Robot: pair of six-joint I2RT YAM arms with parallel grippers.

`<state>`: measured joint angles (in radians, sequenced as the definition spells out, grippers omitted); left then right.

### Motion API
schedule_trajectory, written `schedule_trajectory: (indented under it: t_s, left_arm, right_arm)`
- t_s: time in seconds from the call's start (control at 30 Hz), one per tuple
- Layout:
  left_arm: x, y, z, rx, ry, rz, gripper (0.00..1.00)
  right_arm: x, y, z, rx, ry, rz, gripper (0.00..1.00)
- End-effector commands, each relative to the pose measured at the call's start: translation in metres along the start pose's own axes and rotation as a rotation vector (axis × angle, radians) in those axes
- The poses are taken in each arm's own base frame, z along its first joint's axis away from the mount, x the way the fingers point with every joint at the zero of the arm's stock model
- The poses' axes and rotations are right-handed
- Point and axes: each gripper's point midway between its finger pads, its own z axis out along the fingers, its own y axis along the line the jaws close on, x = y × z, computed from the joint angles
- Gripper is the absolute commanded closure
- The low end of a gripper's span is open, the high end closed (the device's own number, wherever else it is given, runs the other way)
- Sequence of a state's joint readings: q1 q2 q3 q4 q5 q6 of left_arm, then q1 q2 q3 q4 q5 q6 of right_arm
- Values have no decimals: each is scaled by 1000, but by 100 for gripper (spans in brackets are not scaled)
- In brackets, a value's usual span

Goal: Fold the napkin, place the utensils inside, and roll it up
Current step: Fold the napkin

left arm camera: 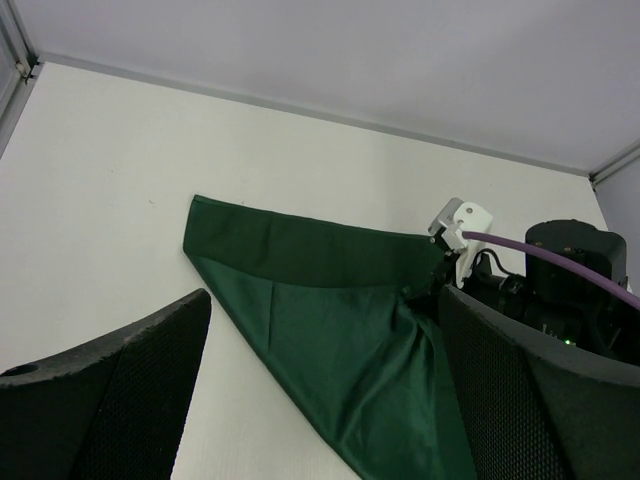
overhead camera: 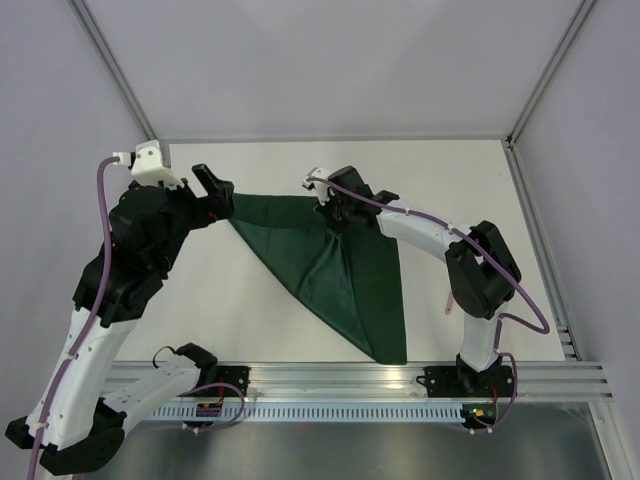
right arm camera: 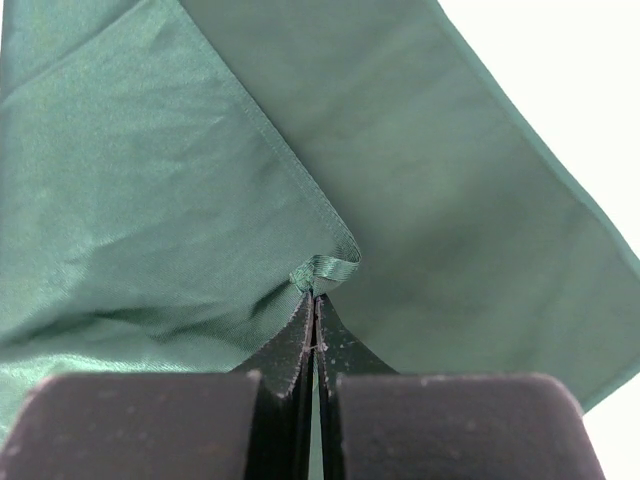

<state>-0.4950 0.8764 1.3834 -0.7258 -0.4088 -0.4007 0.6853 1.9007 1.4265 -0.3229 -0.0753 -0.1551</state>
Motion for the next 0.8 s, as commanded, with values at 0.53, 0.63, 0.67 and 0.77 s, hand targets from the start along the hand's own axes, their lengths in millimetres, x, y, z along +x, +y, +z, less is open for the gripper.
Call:
schedule_trajectory:
  t_s: [0.53,0.63,0.67,0.77]
  left_arm:
    - [-1,-9,9,33,-4,10,2]
    - [0,-10,10,35,0,11,2]
    - [0,-10,11,35,0,11,2]
    - [1,-11,11,34,1,10,2]
  right_arm:
    - [-7,-80,-21,151,-70,65,100]
    - [-6,-89,-22,163,-75,77,100]
    - [-6,-91,-21,165,-75,80,100]
    - [-4,-99,-22,175,-74,93,100]
